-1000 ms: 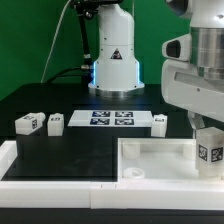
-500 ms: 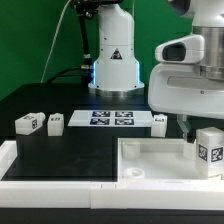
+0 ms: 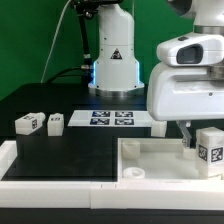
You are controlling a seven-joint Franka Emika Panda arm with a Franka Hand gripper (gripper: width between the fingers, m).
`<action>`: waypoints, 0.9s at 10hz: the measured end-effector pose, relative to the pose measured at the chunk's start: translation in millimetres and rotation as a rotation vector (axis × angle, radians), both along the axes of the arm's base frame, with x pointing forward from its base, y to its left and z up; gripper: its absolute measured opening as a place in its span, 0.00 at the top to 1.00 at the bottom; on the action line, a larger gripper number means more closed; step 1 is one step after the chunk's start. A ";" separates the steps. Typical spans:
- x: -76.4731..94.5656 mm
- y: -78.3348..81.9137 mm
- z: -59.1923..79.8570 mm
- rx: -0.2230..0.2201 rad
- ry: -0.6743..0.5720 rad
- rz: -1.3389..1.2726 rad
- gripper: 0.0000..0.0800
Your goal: Assemble one leg
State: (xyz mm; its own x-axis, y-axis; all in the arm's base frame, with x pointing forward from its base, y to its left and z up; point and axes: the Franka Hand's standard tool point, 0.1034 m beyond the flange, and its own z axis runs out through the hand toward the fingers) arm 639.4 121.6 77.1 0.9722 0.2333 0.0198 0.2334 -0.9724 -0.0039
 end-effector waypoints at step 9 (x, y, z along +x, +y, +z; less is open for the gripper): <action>-1.0 -0.3 -2.5 0.017 0.021 -0.813 0.64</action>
Offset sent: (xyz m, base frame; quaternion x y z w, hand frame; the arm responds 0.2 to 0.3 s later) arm 0.0000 0.0000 0.0000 0.0000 0.0000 0.0899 0.9960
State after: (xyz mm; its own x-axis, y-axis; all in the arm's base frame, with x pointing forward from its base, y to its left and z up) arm 638.4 121.4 74.6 0.8375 -0.5464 -0.0037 -0.5464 -0.8374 -0.0169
